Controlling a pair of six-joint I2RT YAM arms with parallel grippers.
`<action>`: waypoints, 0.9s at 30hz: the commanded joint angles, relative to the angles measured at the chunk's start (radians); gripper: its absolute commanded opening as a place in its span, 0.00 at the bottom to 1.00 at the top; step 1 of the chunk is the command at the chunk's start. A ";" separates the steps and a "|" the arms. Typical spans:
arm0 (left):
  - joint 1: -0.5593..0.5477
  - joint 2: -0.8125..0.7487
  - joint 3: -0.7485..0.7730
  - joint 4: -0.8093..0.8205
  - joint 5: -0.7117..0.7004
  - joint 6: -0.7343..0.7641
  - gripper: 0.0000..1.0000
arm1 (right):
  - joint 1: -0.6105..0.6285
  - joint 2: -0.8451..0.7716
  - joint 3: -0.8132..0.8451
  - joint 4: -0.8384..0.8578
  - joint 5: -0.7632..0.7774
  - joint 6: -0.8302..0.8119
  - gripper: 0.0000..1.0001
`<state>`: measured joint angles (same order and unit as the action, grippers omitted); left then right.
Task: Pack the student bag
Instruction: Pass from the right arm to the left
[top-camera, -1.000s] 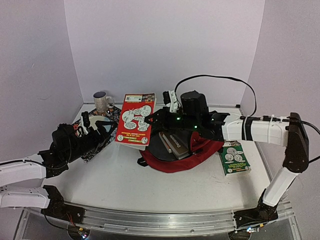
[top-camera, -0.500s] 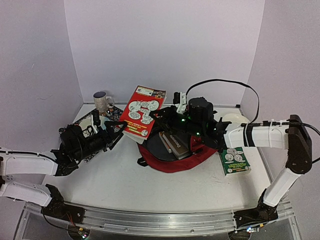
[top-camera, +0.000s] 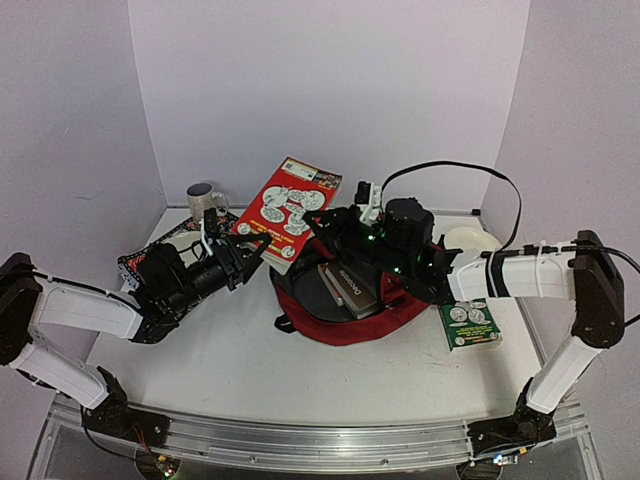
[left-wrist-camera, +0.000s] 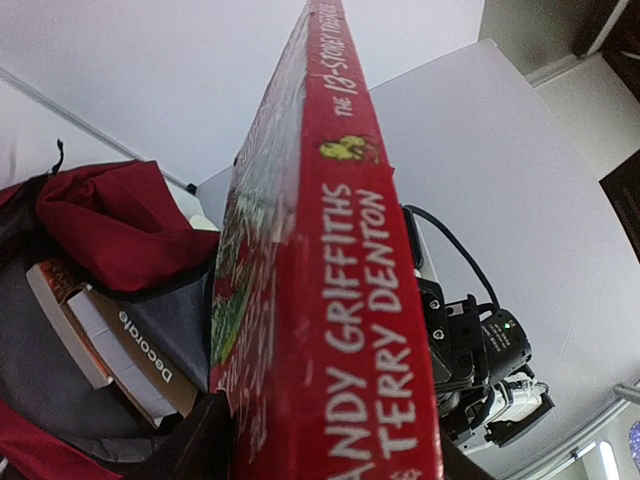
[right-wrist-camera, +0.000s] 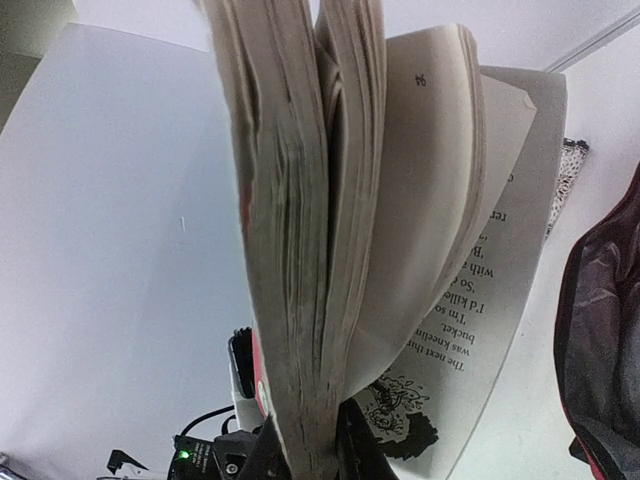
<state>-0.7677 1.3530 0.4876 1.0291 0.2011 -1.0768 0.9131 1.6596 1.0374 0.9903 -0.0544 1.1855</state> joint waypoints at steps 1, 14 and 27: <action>-0.005 0.023 0.061 0.132 0.032 0.009 0.49 | 0.003 -0.007 0.011 0.169 -0.002 0.028 0.00; -0.005 0.016 0.072 0.164 0.009 0.020 0.43 | -0.002 -0.006 -0.034 0.172 0.014 0.030 0.00; 0.042 0.041 0.057 0.181 0.017 -0.075 0.00 | -0.031 0.001 -0.066 0.145 -0.006 -0.029 0.20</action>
<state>-0.7575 1.3883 0.5049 1.1060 0.2081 -1.0915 0.9036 1.6680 0.9833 1.0769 -0.0503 1.2139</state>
